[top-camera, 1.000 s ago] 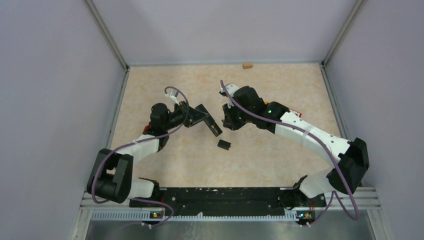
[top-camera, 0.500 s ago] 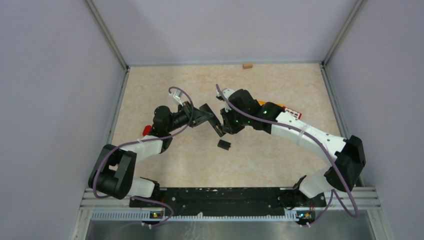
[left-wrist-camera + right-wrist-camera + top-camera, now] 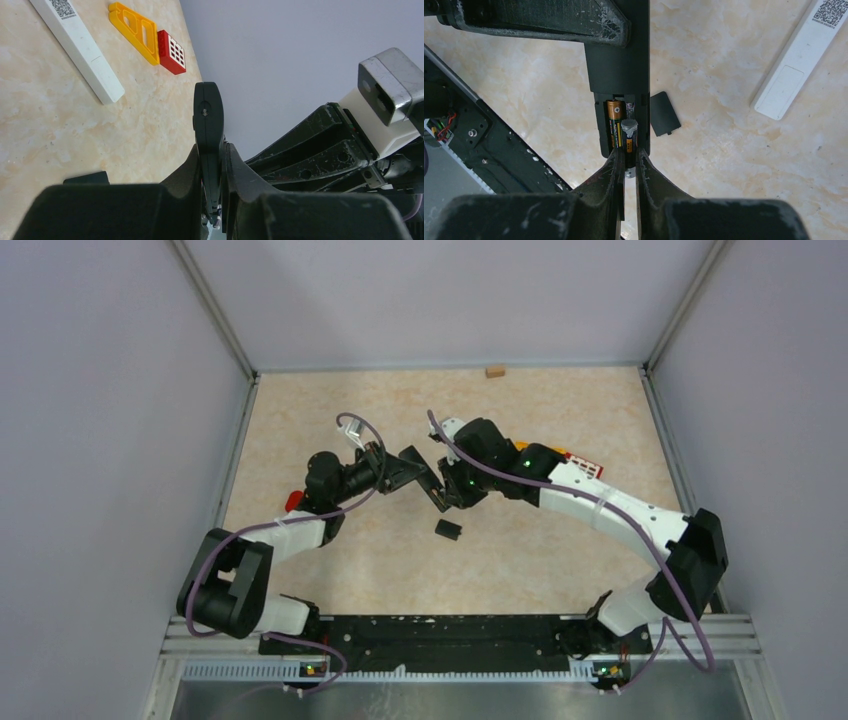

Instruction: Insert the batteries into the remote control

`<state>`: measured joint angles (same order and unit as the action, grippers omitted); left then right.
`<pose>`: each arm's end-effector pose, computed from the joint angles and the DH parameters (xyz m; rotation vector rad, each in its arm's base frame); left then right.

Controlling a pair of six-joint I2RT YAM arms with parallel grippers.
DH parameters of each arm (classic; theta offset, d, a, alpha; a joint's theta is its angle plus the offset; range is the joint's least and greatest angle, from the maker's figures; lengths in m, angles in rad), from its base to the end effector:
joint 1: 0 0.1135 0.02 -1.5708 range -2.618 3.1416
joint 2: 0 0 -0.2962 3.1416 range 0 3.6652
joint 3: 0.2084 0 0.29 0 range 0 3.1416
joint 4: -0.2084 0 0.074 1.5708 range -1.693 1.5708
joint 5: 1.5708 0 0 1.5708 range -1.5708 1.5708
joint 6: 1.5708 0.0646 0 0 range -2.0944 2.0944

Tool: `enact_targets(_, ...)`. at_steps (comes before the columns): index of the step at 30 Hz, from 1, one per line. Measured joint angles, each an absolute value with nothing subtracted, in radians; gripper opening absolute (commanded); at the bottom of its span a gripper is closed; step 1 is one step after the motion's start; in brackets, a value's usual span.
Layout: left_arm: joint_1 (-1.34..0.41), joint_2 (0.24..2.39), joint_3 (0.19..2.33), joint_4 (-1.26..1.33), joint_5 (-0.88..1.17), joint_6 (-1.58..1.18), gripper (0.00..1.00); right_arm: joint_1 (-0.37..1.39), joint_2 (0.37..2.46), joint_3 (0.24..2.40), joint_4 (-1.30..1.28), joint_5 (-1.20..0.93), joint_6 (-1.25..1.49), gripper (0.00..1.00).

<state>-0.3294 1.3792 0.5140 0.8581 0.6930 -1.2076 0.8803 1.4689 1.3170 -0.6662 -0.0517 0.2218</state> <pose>0.2866 -0.1416 0.2263 -0.1775 1.8653 -1.6752 0.2357 0.2905 0.3234 -0.8216 2.3267 0.5649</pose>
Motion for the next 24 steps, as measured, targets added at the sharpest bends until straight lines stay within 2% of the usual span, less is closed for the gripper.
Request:
enact_targets(7, -0.329, 1.379, 0.514, 0.865, 0.695, -1.225, 0.00, 0.882, 1.484, 1.319, -0.664, -0.050, 0.209, 0.25)
enact_targets(12, -0.329, 1.379, 0.514, 0.865, 0.695, -1.237, 0.00, 0.882, 1.484, 1.319, -0.660, -0.042, 0.203, 0.27)
enact_targets(18, -0.328, 1.379, 0.514, 0.860, 0.695, -1.254, 0.00, 0.882, 1.484, 1.319, -0.646, -0.037, 0.211, 0.26)
enact_targets(21, -0.328, 1.379, 0.514, 0.855, 0.695, -1.267, 0.00, 0.882, 1.483, 1.319, -0.630, -0.032, 0.223, 0.15)
enact_targets(24, -0.327, 1.379, 0.514, 0.849, 0.691, -1.285, 0.00, 0.883, 1.483, 1.319, -0.612, -0.025, 0.238, 0.14)
